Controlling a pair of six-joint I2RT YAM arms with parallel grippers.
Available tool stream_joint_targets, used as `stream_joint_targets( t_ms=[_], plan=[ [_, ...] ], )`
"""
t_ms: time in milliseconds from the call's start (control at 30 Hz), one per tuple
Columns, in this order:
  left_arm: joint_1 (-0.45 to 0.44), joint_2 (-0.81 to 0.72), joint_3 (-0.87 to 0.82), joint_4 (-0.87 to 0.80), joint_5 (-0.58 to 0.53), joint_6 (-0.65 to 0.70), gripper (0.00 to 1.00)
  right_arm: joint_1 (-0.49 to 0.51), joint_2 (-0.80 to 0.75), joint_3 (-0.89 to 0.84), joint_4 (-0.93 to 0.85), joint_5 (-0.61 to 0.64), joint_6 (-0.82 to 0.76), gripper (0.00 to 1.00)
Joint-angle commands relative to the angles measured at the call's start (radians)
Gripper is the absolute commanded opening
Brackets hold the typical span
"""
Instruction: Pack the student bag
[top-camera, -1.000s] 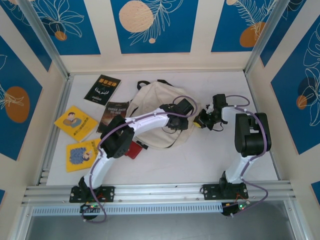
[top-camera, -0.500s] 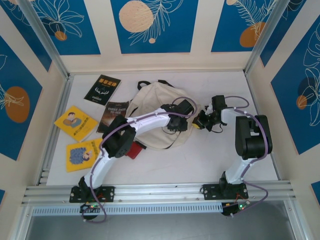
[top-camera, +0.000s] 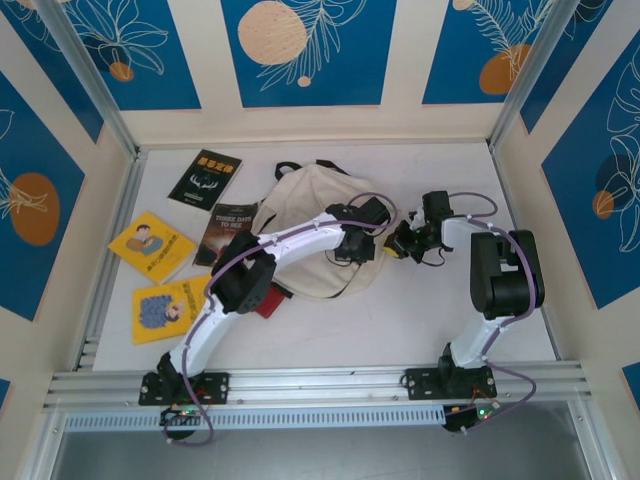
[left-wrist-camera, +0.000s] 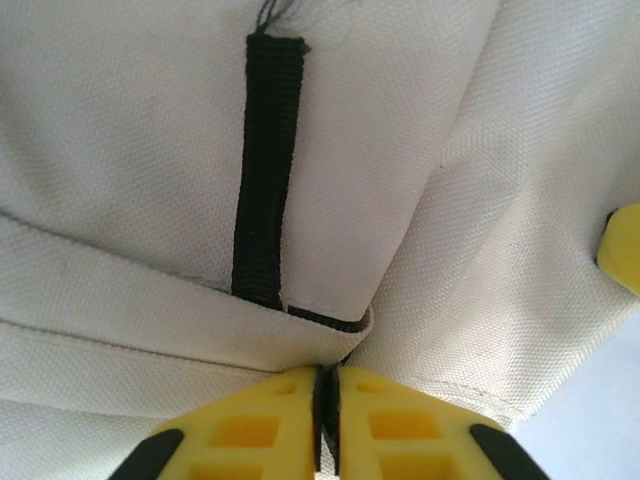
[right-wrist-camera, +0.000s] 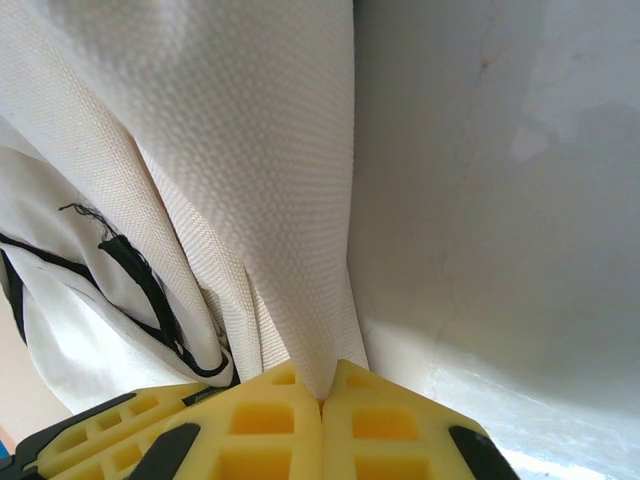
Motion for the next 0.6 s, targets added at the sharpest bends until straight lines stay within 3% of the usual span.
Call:
stream_joint_targets(
  t_ms=[0, 100, 567],
  plan=[
    [-0.014, -0.014, -0.01, -0.042, -0.011, 0.03, 0.08, 0.025, -0.012, -0.02, -0.043, -0.037, 0.021, 0.06],
    [-0.013, -0.067, -0.045, -0.008, -0.003, 0.033, 0.0, 0.025, -0.007, -0.021, -0.041, -0.033, 0.029, 0.06],
    [-0.014, -0.259, -0.272, 0.037, -0.053, 0.024, 0.0, 0.024, -0.014, -0.031, -0.021, 0.053, 0.088, 0.02]
  ],
)
